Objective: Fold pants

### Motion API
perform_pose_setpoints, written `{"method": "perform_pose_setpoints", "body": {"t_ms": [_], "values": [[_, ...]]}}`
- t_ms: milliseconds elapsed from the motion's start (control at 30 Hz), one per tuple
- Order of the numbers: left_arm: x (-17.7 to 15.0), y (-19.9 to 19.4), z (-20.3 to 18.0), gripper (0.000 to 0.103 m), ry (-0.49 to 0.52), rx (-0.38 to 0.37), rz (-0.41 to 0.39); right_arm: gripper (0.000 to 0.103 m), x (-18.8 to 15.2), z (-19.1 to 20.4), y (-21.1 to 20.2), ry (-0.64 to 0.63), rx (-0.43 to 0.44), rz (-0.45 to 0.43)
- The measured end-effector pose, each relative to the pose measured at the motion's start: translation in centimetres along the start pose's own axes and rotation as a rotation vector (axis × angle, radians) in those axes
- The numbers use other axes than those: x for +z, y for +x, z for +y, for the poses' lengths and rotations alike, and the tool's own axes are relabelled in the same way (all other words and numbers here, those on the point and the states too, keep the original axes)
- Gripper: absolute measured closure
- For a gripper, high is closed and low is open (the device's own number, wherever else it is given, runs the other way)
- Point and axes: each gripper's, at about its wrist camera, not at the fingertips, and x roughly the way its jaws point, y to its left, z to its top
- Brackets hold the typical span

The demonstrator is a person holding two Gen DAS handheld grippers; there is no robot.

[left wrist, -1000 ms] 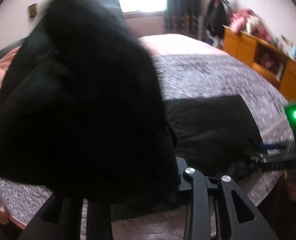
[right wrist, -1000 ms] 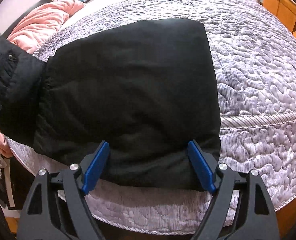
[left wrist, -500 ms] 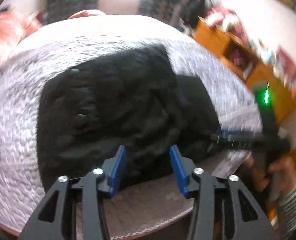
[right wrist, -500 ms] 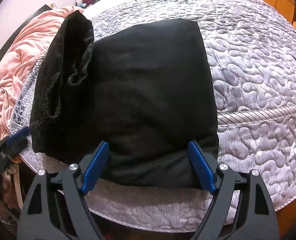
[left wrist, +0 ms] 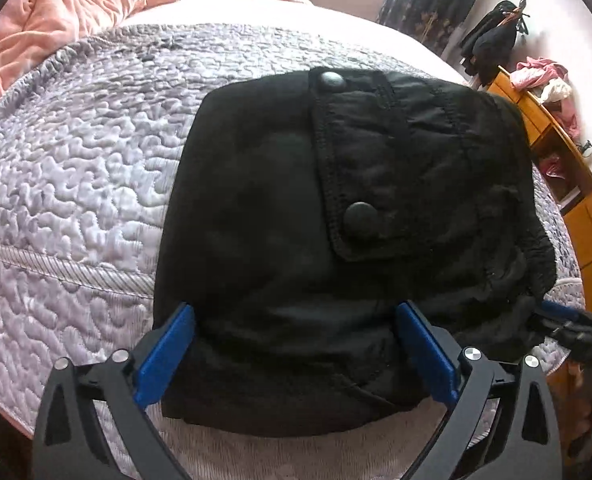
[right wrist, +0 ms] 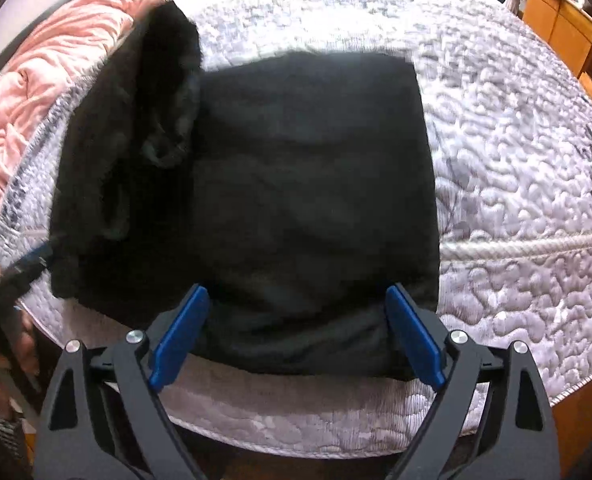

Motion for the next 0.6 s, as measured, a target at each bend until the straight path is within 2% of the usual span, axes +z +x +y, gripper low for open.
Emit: {"method": "perform_pose_setpoints", "body": {"t_ms": [67, 200, 233, 333, 500, 567, 600], "values": [[-0.1, -0.3, -0.1, 0.004, -0.006, -0.009, -0.004, 0.013, 0.8, 0.4, -1.3, -0.008, 0.020, -0.030], [-0.4, -0.9, 0.4, 0.004, -0.028, -0.014, -0.022, 0.011, 3.2, 2.0, -2.8, -0.014, 0.129, -0.064], [-0.4, -1.0, 0.5, 0.004, -0.034, -0.017, -0.024, 0.011, 4.2, 2.6, -2.5, -0.011, 0.160, -0.056], [-0.4, -1.2, 1.1, 0.004, -0.048, -0.026, -0.031, 0.011, 6.3, 3.6, -0.5, -0.004, 0.160, -0.018], [-0.3, -1.1, 2.3, 0.004, -0.059, -0.017, -0.027, 0.011, 6.1, 4.3, 2.4, 0.006, 0.183, 0.030], [-0.4, -1.3, 2.6, 0.004, -0.063, -0.019, -0.029, 0.018, 6.2, 4.8, 3.2, -0.011, 0.171, 0.028], [-0.5, -1.4, 2.7, 0.004, -0.066, -0.018, -0.029, 0.025, 6.0, 5.2, 3.5, -0.025, 0.168, 0.026]]}}
